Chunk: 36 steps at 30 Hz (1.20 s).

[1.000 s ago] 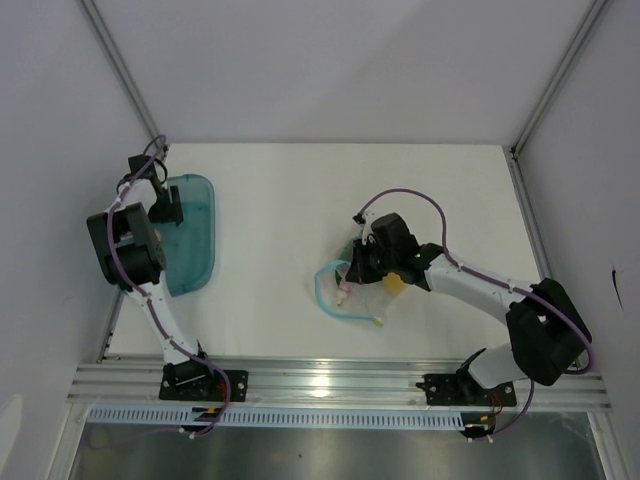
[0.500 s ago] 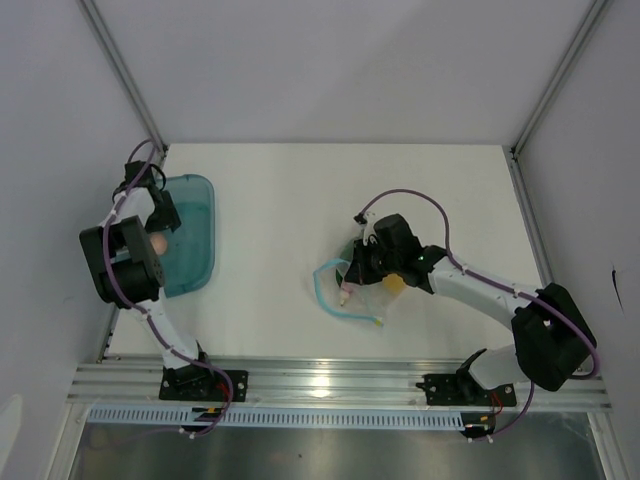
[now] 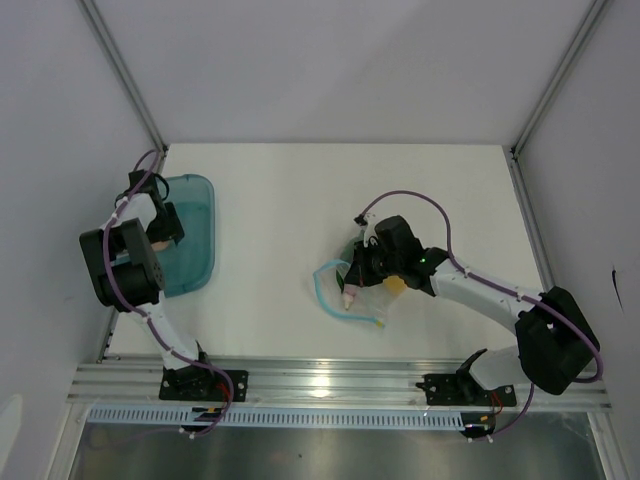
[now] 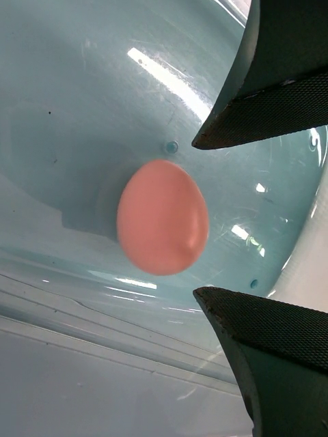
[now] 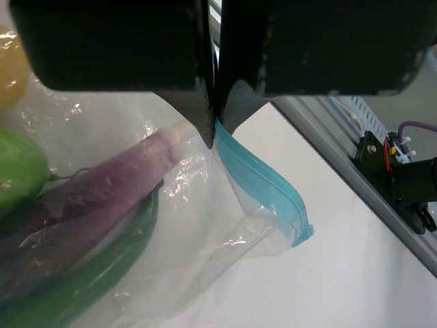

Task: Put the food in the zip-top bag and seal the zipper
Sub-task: Pick up the fake food from the bin.

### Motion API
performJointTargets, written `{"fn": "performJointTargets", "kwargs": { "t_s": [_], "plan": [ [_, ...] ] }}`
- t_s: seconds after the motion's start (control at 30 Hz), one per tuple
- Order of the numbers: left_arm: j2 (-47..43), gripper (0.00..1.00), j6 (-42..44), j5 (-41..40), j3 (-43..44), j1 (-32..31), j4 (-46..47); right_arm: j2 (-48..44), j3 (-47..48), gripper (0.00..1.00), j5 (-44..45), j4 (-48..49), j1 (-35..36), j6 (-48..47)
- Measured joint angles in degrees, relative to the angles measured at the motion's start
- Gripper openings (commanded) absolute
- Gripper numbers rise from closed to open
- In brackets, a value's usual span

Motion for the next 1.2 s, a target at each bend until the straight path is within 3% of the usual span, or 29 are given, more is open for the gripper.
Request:
{"fn": "performJointTargets", "kwargs": {
  "t_s": [0.4,0.73,1.07,1.2],
  "plan": [
    [6.2,0.77,-1.5,-0.4,8.5,0.0,-4.0,-0.1,-0.2,0.0,0.0,0.1,0.0,0.0],
    [6.1,0.75,-1.4,0.6,5.6,0.0,-4.3,-0.1,-0.2,0.0,0.0,0.3,0.0,0.2],
    [5.9,0.55,-1.3,2.0,5.6,0.0,-4.4,-0.1,-0.4,0.0,0.0,0.3,0.0,0.2],
    [5.9,0.4,-1.2,2.1,5.2,0.0,-4.1,-0.1,-0.4,0.0,0.0,0.3,0.0,0.2]
  ]
}}
